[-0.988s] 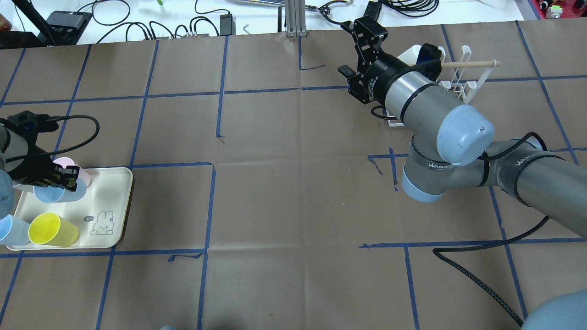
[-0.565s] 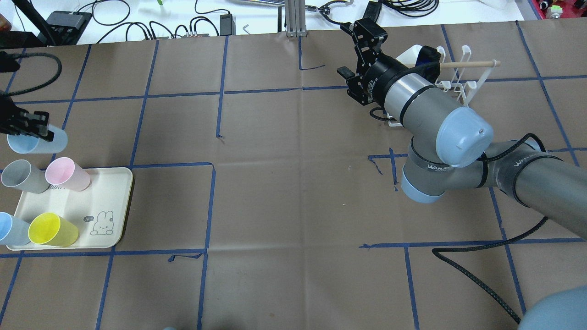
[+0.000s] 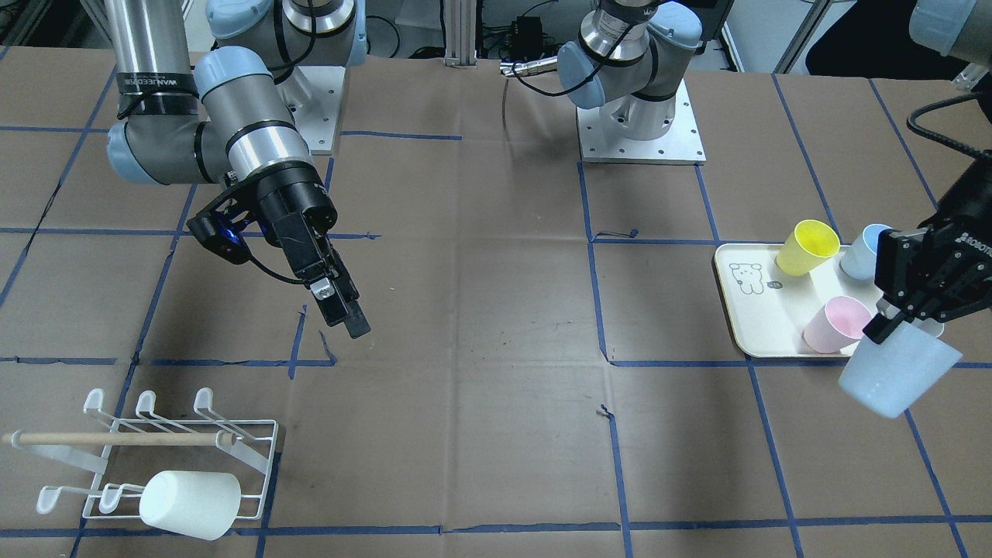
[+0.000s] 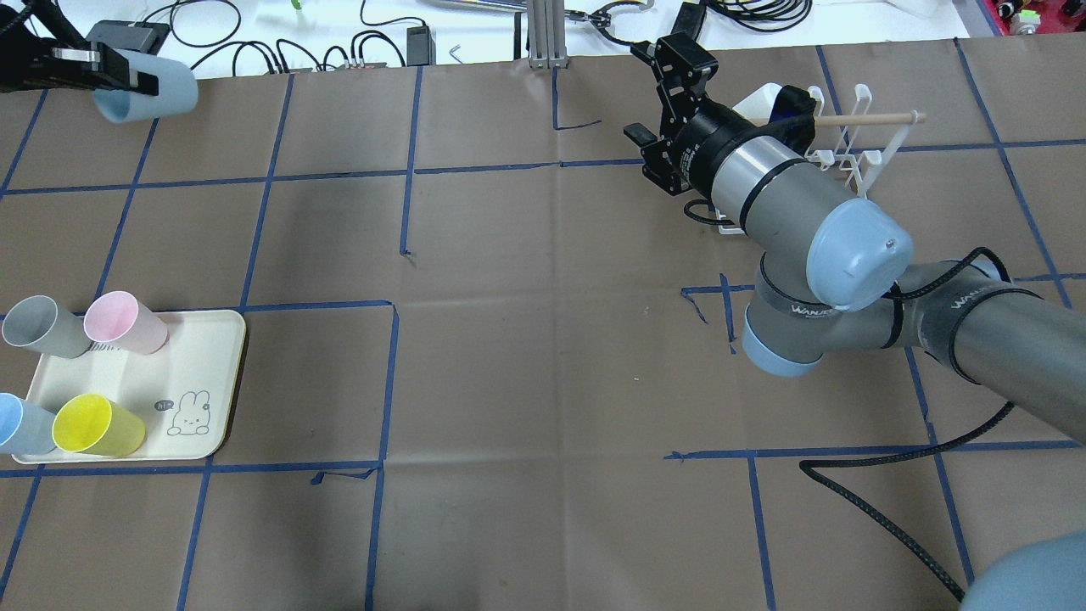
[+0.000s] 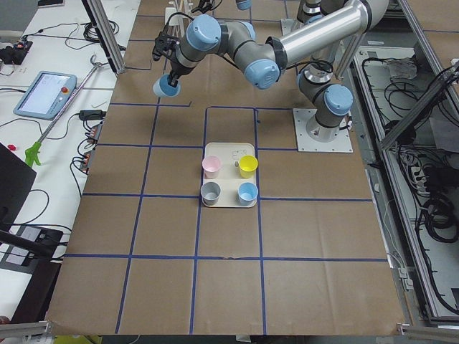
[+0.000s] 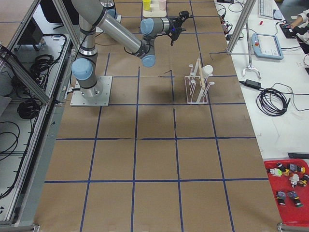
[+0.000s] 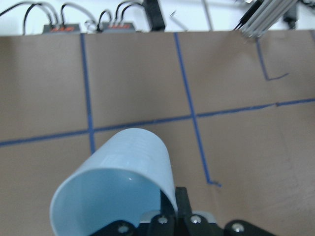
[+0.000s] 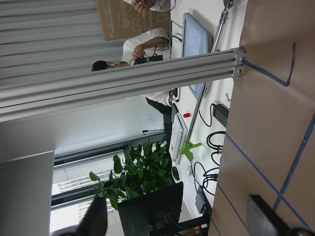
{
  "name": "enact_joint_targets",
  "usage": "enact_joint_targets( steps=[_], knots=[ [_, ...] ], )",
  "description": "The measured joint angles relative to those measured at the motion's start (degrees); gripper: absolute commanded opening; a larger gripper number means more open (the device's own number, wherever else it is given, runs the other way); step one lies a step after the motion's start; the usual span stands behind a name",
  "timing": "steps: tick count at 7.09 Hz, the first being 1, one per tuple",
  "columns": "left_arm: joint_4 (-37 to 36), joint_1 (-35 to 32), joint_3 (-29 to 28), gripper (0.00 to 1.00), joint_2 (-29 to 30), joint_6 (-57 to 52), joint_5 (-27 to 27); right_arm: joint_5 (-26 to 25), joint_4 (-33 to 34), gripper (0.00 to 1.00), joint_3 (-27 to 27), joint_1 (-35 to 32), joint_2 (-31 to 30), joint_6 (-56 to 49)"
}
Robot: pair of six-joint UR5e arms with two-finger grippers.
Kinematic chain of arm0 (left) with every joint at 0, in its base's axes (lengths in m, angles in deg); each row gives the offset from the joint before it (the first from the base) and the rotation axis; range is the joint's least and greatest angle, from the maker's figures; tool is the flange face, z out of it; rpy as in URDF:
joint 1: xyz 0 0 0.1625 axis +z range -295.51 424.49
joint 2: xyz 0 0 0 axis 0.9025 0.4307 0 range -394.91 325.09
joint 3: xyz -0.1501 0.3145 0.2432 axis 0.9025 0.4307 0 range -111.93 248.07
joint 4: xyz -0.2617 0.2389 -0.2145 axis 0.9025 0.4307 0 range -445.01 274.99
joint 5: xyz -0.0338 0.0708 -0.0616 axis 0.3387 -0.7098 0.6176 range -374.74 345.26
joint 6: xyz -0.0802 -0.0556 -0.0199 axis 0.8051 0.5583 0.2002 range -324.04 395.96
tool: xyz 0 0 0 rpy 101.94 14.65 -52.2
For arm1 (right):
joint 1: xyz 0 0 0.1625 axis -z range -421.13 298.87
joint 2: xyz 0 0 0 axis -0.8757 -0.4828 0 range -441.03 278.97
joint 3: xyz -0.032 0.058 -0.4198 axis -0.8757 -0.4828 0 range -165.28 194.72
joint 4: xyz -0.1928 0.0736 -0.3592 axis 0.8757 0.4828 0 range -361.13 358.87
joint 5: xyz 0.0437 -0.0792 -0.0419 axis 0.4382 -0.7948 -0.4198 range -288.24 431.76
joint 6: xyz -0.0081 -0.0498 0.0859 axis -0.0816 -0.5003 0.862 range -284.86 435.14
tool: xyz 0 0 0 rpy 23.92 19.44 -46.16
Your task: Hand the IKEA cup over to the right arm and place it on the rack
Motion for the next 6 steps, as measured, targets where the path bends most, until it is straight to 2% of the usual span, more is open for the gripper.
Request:
enact_joint_targets(
  steps=[2,3,6],
  knots=[
    [-8.6,-0.6,1.4,0.01,2.4,-2.3,14.1,-0.1,-0.1,1.00,-0.1,0.0,0.1,0.0],
    [-13.0,-1.9,3.0,0.01,3.7,-4.4,19.2,-0.1,-0.2,1.00,-0.1,0.0,0.1,-0.1],
    [-34.1,-8.4,9.0,0.03,9.0,-6.4,23.8,0.0,-0.9,1.00,-0.2,0.0,0.2,-0.5]
  ],
)
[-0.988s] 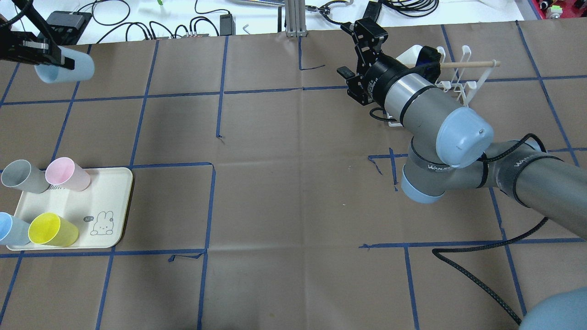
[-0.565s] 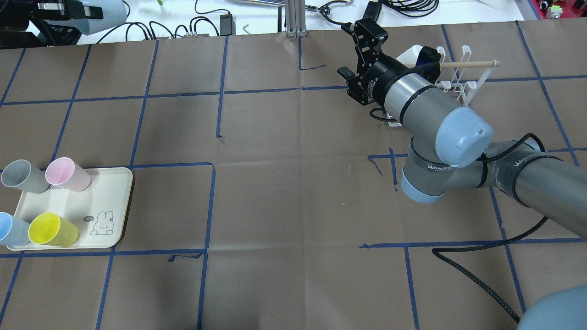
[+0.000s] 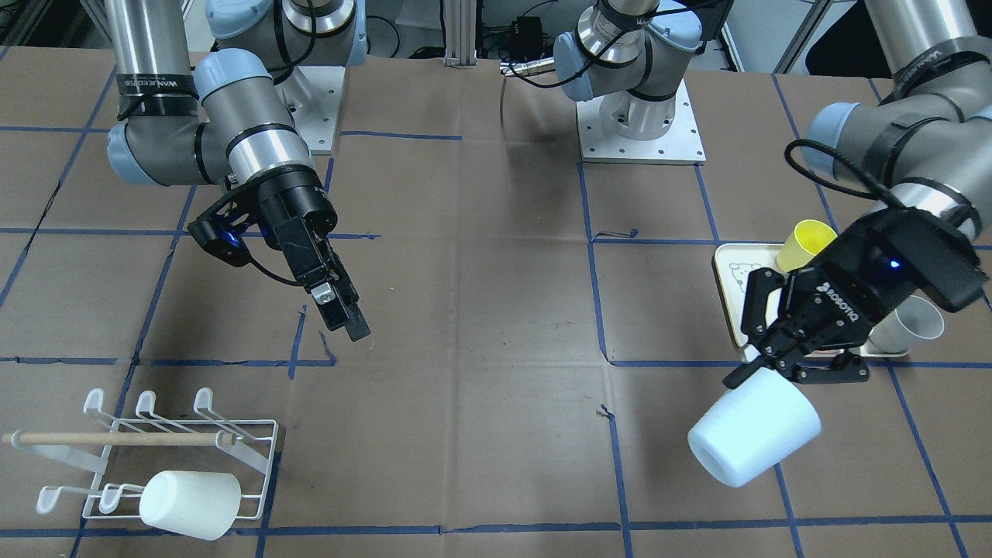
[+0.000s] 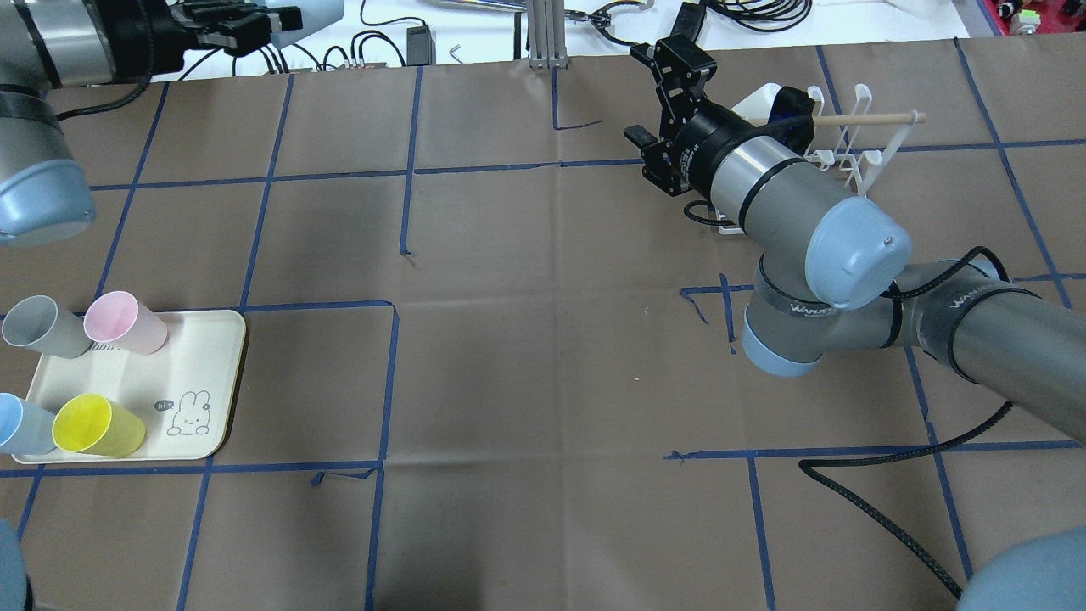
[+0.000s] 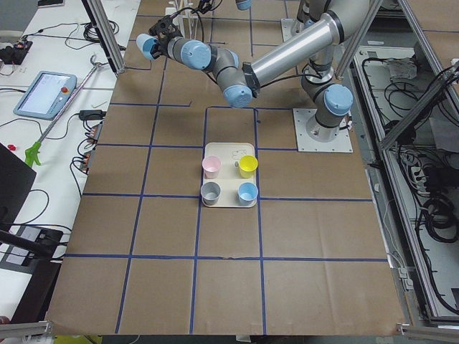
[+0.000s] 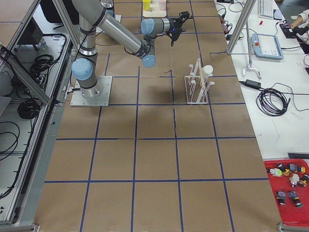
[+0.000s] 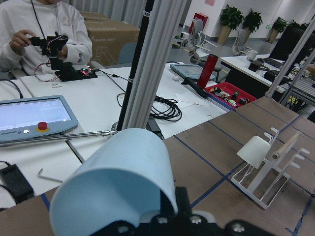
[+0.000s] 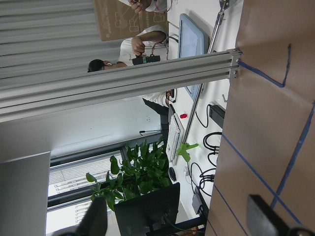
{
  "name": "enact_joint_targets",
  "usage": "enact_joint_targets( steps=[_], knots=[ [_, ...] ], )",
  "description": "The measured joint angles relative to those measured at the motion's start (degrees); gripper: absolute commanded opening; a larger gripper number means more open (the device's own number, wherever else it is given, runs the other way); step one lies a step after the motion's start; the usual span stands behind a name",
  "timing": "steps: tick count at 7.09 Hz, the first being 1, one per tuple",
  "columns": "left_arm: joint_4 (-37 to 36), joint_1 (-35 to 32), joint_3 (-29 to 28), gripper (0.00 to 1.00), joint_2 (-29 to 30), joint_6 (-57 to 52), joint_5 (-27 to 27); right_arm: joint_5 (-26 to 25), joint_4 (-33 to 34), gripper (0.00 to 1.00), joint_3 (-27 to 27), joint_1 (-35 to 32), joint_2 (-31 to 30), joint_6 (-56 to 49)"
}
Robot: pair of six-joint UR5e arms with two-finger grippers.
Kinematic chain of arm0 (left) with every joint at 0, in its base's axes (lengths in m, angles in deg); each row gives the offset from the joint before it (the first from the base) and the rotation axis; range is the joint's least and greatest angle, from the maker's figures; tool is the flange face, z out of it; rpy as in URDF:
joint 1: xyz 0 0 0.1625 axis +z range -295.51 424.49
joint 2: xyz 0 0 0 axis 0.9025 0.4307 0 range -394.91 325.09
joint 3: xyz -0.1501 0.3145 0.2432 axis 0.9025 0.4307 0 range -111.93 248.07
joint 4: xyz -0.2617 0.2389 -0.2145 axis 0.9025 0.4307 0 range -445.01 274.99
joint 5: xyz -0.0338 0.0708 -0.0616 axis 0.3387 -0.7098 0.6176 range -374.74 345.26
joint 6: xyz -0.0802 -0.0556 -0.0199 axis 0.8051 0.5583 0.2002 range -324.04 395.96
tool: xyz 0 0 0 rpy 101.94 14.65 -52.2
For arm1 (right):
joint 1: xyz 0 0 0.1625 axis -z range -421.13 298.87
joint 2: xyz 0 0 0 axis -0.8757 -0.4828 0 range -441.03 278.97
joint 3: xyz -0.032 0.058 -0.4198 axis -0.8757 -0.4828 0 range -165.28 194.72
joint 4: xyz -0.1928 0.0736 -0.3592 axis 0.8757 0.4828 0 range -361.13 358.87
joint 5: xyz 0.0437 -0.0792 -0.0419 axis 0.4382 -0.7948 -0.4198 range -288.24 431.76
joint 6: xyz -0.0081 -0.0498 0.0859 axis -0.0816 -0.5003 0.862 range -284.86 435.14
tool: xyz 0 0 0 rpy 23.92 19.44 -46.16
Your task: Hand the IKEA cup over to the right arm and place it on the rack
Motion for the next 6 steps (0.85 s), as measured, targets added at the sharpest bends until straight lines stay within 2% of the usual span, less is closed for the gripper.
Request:
enact_joint_targets(
  steps=[2,4,6],
  knots=[
    [-14.1,-2.8,5.0,0.04,3.2,1.4,3.2,0.2,-2.0,1.00,-0.3,-0.1,0.1,-0.4],
    [-21.0,-6.3,8.0,0.04,4.3,4.2,3.6,3.1,-3.1,1.00,-0.6,-0.2,0.4,-2.2],
    [-28.1,-11.1,8.7,0.06,5.0,11.3,1.7,4.3,-4.1,1.00,-0.9,-0.3,1.5,-3.8]
  ],
)
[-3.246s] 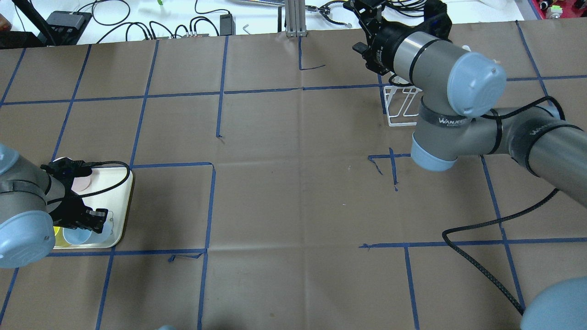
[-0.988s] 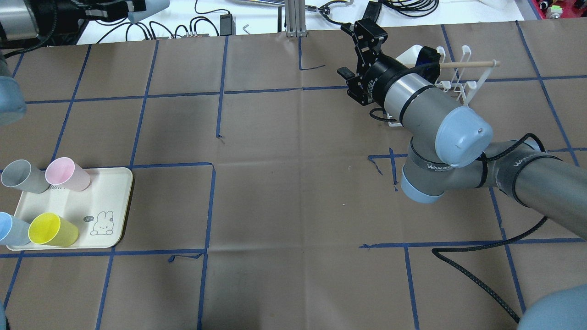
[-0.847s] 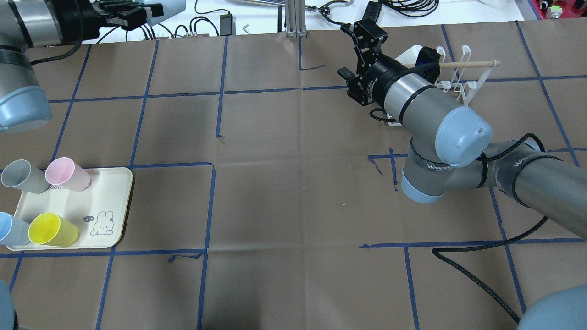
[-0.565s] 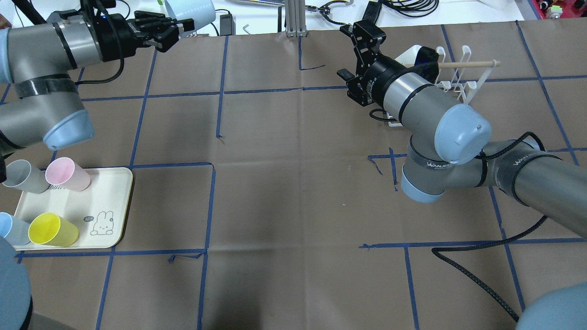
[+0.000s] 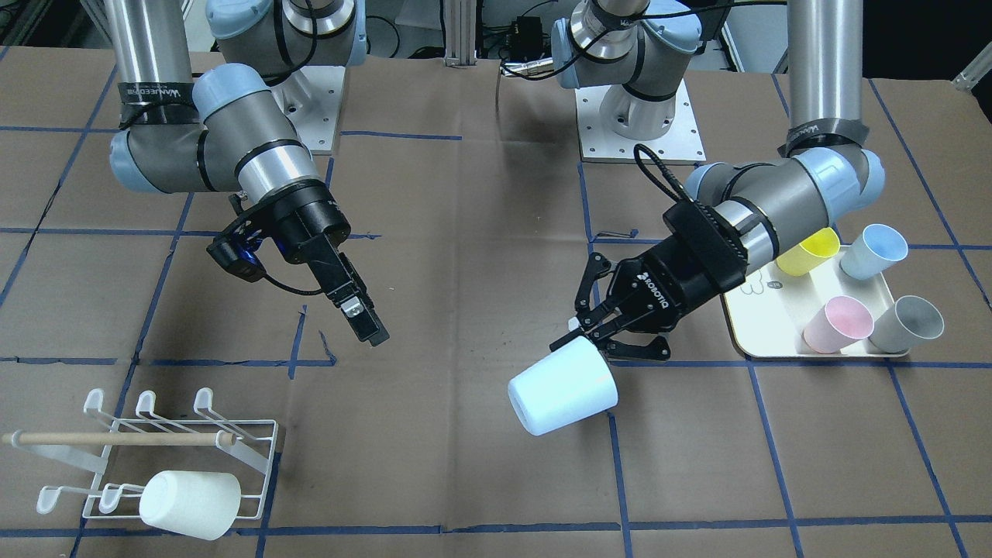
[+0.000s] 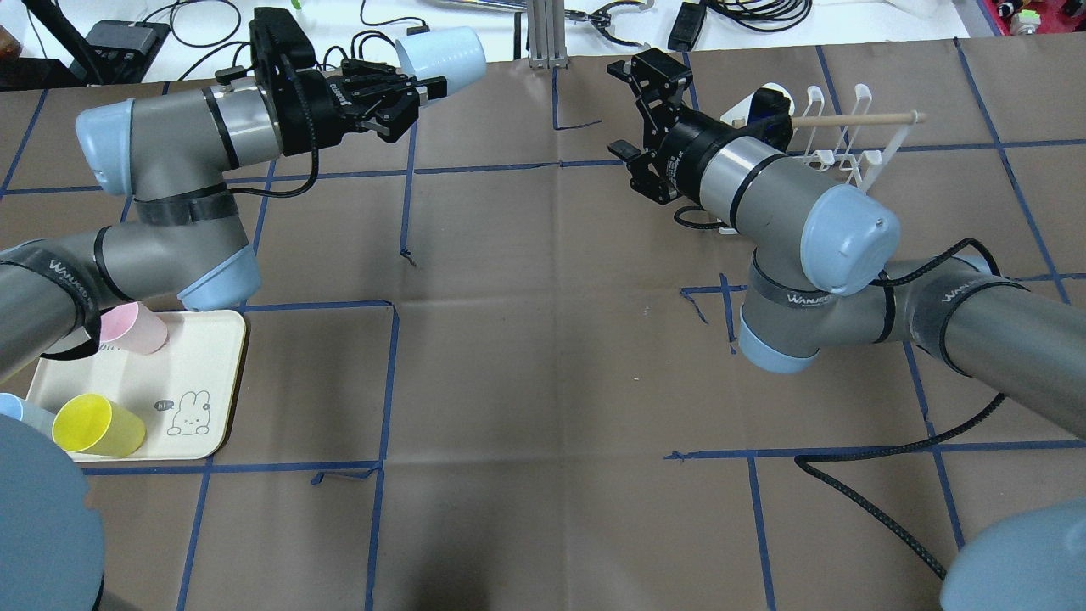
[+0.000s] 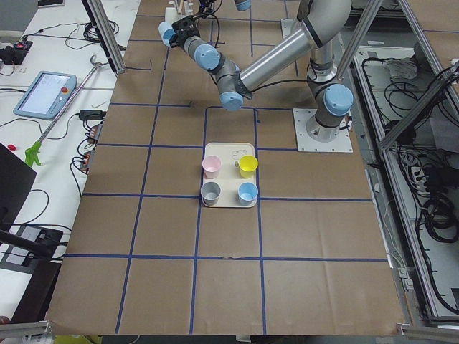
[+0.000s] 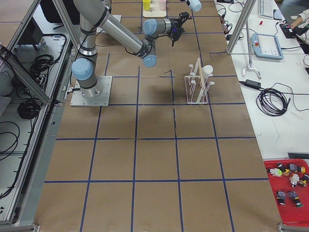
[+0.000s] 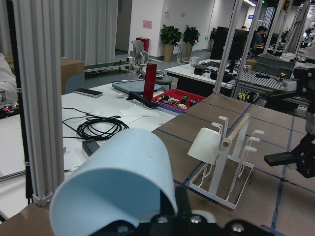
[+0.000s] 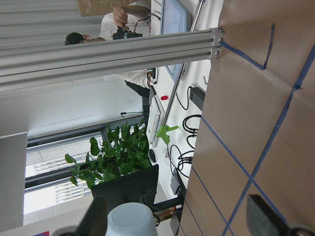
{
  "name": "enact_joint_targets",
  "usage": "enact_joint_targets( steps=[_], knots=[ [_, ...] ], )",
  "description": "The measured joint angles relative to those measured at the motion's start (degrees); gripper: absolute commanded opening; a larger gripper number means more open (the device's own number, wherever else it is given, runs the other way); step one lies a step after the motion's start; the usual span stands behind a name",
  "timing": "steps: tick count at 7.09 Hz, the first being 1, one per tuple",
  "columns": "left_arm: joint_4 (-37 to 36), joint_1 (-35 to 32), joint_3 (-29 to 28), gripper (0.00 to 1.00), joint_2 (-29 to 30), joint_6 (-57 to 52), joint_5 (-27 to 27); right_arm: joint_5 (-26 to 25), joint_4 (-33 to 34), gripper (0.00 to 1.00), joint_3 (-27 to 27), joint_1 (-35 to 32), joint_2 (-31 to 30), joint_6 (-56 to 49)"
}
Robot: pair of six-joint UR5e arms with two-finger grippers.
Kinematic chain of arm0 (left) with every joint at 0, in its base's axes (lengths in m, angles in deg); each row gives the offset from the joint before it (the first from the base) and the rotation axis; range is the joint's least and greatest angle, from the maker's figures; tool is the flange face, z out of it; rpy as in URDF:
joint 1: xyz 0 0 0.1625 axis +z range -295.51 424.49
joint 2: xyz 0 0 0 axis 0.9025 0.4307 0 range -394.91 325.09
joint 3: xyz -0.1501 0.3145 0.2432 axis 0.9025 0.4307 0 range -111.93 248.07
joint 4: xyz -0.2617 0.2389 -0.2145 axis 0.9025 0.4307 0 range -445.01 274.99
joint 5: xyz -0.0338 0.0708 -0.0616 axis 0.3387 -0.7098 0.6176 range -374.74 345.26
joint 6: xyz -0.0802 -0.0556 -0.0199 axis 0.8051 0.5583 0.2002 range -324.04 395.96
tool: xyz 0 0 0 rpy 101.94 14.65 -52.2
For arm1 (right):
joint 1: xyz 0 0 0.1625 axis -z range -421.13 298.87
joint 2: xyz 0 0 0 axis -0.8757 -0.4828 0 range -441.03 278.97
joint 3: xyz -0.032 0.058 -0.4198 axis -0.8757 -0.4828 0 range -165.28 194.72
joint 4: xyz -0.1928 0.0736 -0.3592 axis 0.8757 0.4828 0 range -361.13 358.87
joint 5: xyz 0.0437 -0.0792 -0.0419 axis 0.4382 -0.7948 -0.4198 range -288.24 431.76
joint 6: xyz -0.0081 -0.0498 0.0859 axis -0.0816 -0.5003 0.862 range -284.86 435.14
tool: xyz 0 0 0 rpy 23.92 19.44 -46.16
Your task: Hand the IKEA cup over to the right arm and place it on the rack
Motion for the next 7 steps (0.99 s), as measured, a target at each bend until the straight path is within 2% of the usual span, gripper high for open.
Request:
enact_joint_targets(
  steps=[4,7],
  knots=[
    [-7.7,-4.2,2.9,0.07,1.2,3.4,-1.9,0.2,-0.7,1.00,-0.6,-1.1,0.5,0.0],
    [-13.4,-4.9,6.0,0.08,1.4,5.9,-2.1,-0.9,-2.4,0.99,-4.3,-5.1,2.4,0.7]
  ],
)
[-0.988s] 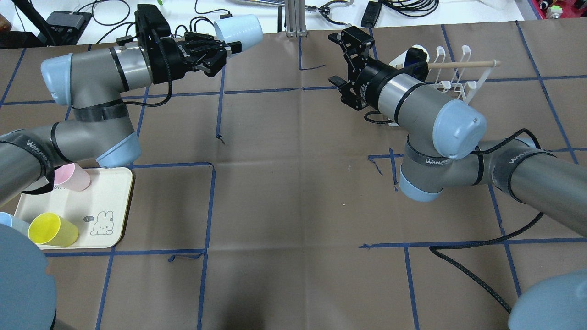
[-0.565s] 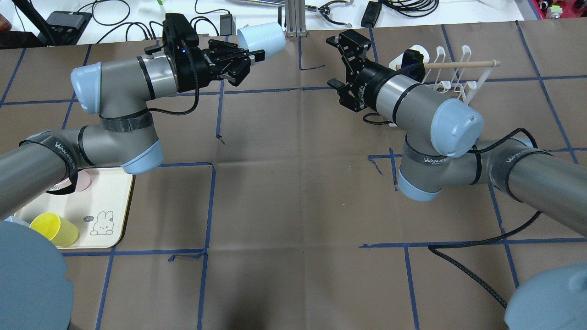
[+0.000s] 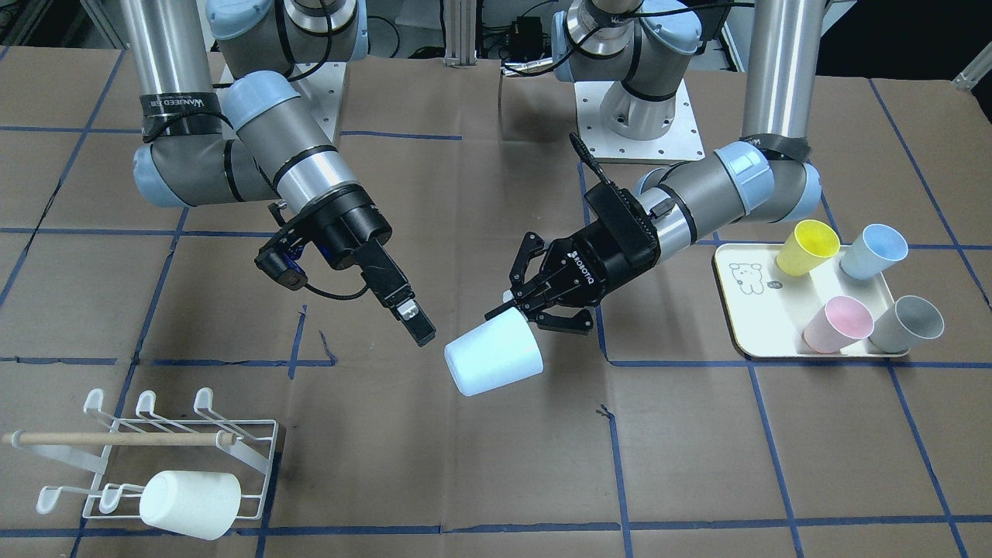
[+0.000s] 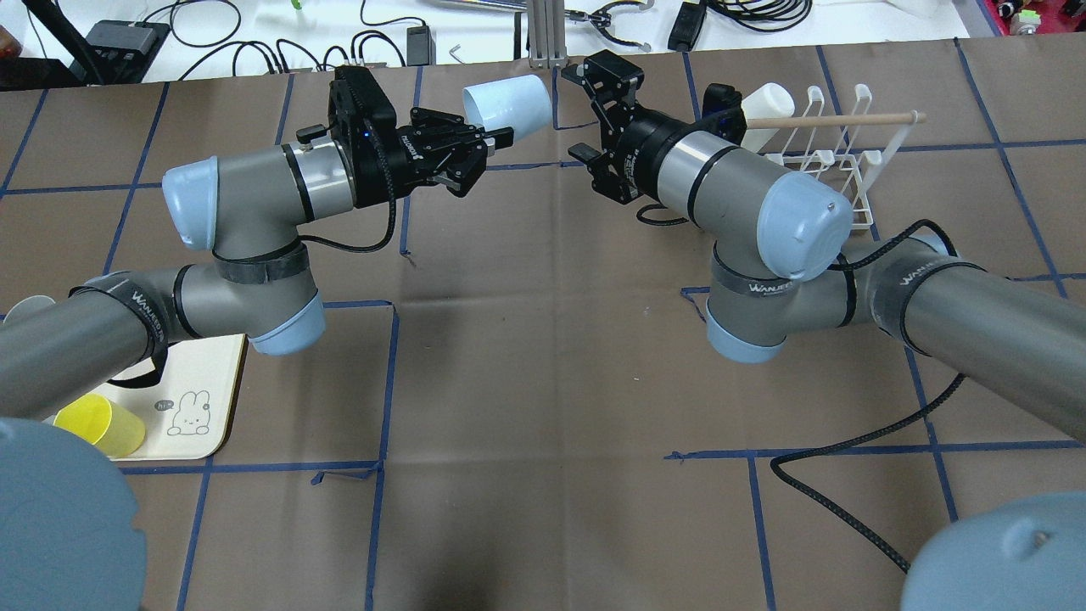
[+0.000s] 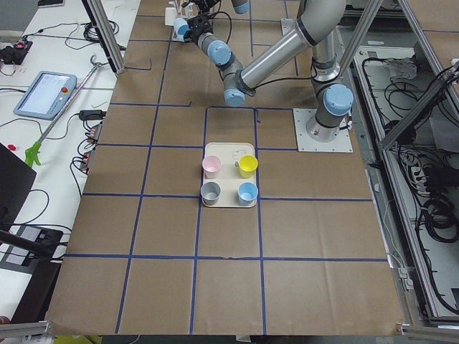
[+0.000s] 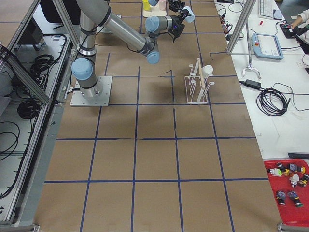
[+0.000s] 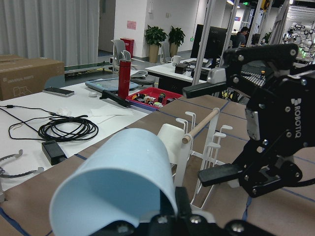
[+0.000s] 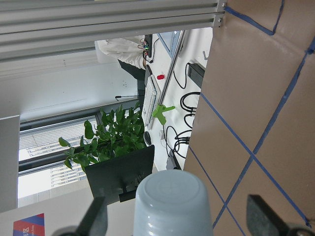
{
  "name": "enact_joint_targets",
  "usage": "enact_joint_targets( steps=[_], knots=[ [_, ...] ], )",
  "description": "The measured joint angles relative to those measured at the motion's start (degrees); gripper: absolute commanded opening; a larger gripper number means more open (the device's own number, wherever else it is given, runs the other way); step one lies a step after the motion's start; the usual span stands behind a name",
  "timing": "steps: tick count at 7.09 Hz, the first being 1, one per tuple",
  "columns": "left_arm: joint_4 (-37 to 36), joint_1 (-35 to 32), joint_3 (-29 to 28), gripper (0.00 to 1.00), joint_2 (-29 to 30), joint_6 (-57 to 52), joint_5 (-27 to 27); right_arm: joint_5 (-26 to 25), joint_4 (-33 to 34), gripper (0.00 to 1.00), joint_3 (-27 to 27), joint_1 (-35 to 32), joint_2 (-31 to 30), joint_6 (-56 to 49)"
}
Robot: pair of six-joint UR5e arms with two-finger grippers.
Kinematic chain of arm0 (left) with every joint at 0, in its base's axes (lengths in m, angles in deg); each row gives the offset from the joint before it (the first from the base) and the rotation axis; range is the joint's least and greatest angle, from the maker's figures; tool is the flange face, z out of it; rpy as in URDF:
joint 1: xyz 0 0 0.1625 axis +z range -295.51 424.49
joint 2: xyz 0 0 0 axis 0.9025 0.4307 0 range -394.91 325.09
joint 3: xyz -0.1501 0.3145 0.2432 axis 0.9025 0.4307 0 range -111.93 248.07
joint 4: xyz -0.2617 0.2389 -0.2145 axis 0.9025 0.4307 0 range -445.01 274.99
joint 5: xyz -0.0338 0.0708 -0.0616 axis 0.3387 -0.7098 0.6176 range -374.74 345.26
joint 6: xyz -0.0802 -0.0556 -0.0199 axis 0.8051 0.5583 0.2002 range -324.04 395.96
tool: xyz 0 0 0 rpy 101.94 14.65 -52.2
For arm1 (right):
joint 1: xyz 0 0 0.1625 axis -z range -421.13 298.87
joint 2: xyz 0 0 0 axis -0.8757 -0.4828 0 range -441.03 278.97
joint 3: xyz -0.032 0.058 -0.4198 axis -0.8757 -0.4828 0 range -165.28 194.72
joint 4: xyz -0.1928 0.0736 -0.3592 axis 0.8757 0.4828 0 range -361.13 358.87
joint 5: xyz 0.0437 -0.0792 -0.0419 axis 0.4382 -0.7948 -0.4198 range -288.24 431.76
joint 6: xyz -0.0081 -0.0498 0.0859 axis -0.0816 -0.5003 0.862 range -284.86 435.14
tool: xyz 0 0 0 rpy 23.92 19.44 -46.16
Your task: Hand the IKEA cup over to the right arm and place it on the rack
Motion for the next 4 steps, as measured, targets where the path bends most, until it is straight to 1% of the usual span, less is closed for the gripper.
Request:
enact_joint_targets(
  steps=[4],
  knots=[
    [-0.7,-0.1,0.3,0.09,0.0,0.4,0.0,-2.1,-0.7,0.99,-3.6,-2.9,3.3,0.5]
  ],
)
